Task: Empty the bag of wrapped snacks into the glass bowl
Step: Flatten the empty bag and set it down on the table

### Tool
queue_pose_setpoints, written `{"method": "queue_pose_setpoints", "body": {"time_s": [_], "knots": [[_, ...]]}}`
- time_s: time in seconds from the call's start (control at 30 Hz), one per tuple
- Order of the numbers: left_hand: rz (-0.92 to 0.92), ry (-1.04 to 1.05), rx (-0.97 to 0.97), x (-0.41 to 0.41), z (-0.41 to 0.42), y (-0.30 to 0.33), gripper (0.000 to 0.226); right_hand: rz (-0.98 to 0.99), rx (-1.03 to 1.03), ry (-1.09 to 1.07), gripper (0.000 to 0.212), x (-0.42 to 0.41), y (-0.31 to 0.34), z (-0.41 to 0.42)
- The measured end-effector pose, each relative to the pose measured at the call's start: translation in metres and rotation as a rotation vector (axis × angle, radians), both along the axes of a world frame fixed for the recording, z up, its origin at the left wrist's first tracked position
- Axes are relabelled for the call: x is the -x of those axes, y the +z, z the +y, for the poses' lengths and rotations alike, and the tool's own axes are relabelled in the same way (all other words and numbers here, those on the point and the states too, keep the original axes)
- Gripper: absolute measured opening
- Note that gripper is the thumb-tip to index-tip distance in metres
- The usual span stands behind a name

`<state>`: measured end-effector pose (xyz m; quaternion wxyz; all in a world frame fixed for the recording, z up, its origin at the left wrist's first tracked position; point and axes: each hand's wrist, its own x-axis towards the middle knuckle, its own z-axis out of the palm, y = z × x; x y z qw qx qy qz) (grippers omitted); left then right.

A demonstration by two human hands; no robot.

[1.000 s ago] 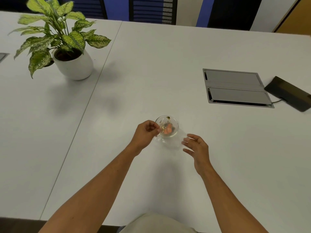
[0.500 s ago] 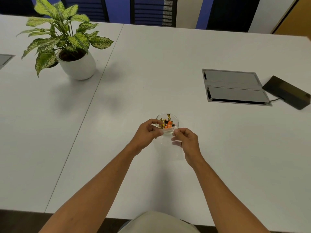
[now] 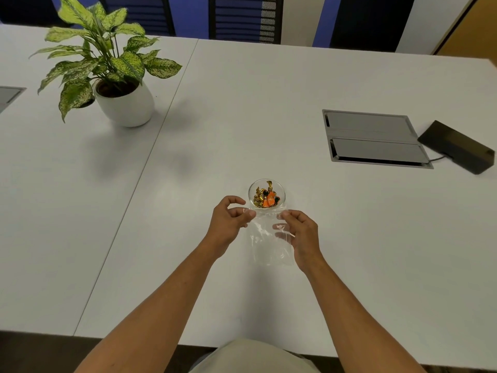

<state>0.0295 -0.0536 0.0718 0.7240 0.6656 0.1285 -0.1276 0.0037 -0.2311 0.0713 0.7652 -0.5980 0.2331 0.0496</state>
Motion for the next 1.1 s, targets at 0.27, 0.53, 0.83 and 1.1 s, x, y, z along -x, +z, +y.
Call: {"method": "queue_pose_setpoints", "body": {"time_s": [0.27,0.53,0.83,1.1], "knots": [[-0.015,-0.022,0.013,0.002,-0.002,0.0,0.028,-0.027,0.042,0.058,0.009,0.003,-0.002,0.001],[0.025,-0.014,0.136,0.007,-0.01,0.003,0.022,-0.043,-0.03,0.019,0.006,0.002,-0.001,0.007],[0.02,-0.004,0.136,0.017,-0.019,-0.001,0.013,-0.033,-0.093,0.058,0.009,0.007,-0.002,0.01],[0.006,-0.017,0.12,0.015,-0.022,-0.002,0.01,-0.033,-0.049,0.101,0.011,0.006,-0.003,0.013]]}}
